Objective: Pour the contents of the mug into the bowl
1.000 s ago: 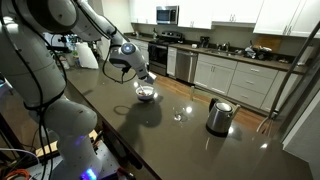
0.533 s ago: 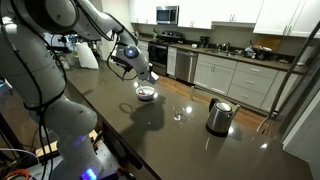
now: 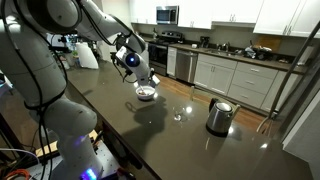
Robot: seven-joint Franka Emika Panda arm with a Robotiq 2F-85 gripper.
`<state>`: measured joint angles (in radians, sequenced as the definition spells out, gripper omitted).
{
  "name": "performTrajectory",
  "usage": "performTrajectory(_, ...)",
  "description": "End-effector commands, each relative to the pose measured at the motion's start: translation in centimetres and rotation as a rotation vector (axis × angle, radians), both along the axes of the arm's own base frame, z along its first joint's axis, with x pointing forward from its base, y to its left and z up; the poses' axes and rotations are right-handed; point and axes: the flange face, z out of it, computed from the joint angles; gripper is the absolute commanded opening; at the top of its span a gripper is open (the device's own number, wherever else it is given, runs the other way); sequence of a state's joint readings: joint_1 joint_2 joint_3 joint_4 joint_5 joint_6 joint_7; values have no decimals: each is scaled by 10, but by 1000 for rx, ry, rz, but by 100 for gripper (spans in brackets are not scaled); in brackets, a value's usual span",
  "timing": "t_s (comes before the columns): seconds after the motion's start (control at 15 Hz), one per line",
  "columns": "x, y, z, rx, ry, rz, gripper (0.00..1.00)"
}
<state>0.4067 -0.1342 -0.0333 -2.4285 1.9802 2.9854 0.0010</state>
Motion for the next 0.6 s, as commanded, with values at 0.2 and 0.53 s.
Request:
performTrajectory(0.2,-2,-8,-14,44,5,-44,16)
performTrajectory(0.53,-2,-9,-21,40,13,-46,16)
